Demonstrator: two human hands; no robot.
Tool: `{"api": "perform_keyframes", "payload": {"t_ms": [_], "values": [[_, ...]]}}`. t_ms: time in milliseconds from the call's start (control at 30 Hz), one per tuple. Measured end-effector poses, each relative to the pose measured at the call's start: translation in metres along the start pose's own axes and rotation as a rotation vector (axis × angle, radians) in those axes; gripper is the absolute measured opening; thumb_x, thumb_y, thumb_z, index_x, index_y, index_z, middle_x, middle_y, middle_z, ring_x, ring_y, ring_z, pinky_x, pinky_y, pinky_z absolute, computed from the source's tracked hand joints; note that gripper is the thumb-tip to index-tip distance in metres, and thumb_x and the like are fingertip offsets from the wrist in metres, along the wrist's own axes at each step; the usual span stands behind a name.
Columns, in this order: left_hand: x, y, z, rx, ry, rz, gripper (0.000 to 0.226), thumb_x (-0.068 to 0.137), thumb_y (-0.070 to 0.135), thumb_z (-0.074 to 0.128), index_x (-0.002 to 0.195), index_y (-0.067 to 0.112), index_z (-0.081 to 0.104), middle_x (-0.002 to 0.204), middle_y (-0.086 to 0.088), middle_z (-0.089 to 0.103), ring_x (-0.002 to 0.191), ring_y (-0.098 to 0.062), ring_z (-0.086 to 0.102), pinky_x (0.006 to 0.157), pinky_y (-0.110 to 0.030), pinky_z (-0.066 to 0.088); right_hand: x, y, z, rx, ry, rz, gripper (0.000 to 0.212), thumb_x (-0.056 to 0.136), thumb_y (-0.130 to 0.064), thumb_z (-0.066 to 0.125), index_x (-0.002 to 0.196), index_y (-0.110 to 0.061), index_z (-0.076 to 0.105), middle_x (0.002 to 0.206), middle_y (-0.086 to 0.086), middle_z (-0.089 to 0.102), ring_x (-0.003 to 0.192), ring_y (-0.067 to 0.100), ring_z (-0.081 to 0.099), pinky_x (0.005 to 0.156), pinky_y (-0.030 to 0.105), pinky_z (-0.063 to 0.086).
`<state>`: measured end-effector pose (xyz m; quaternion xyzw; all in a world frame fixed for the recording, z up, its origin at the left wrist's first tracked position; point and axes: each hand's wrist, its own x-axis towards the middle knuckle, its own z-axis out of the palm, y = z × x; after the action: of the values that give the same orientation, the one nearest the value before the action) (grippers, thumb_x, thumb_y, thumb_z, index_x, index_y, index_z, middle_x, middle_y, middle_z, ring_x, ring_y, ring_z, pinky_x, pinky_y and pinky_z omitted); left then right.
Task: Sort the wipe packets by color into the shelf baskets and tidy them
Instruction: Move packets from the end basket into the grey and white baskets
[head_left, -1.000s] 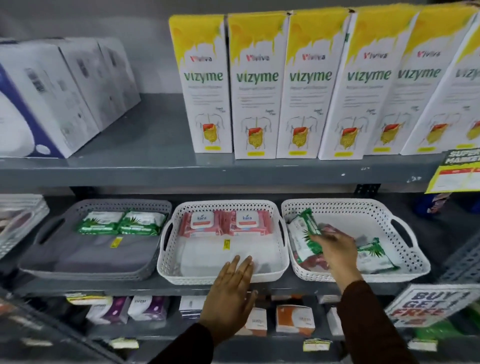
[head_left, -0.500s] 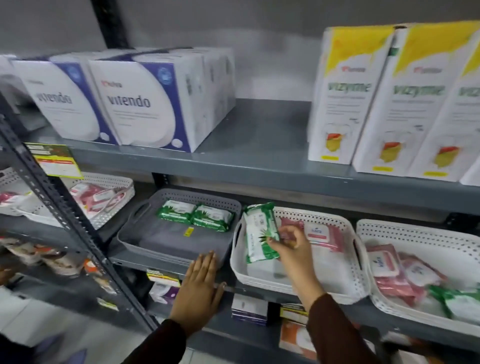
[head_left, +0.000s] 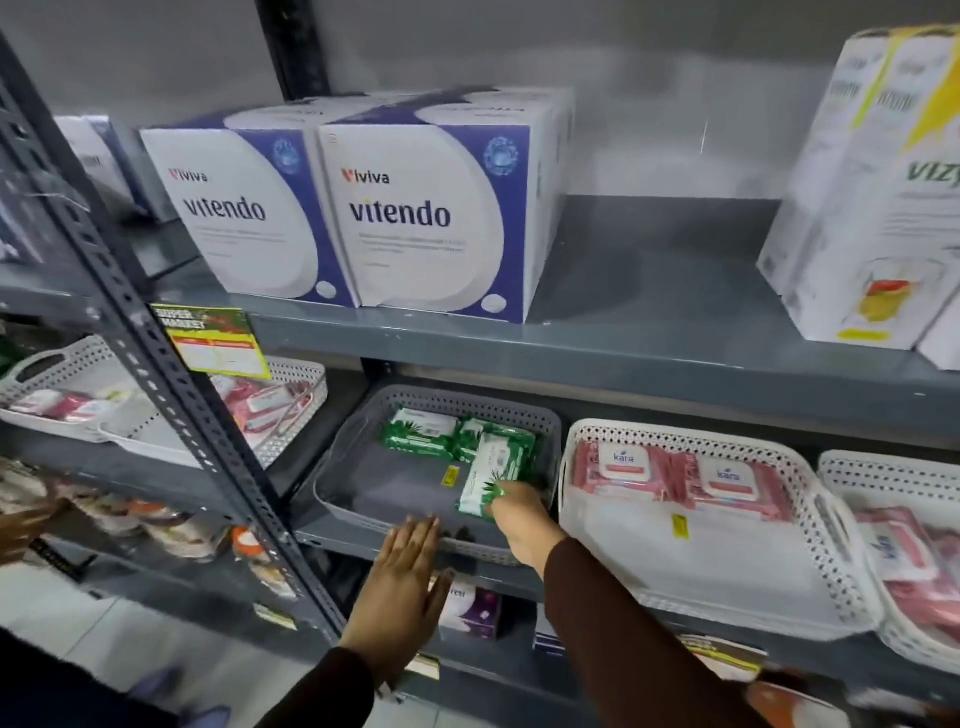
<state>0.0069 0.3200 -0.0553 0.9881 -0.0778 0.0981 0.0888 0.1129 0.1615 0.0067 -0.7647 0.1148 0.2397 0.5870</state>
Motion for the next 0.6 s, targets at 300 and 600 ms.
{"api": "perform_keyframes", "payload": {"t_ms": [300, 600], "values": [[0.016, 0.088, 0.017, -0.098, 0.005, 0.213, 0.064, 0.099, 0.051, 0.022, 0.149, 0.01, 0.029, 0.155, -0.004, 0.028, 0.144, -0.021, 0.02, 0.115, -0.03, 0.006, -0.046, 0.019, -0.082, 0.371, 0.079, -0.19, 0.039, 0.092, 0.011, 0.051, 0.123, -0.01, 0.061, 0.124, 0.015, 0.061, 0.107, 0.027, 0.062, 0.098, 0.041, 0.049], [0.039, 0.246, 0.053, -0.151, -0.03, 0.476, 0.057, 0.096, 0.042, 0.039, 0.144, 0.012, 0.038, 0.15, -0.003, 0.039, 0.141, -0.021, 0.025, 0.113, -0.034, 0.013, -0.095, 0.117, -0.306, 0.024, 0.891, -0.283, 0.031, 0.085, 0.009, 0.053, 0.091, -0.015, 0.071, 0.097, 0.012, 0.072, 0.099, 0.035, 0.067, 0.084, 0.031, 0.046]]}}
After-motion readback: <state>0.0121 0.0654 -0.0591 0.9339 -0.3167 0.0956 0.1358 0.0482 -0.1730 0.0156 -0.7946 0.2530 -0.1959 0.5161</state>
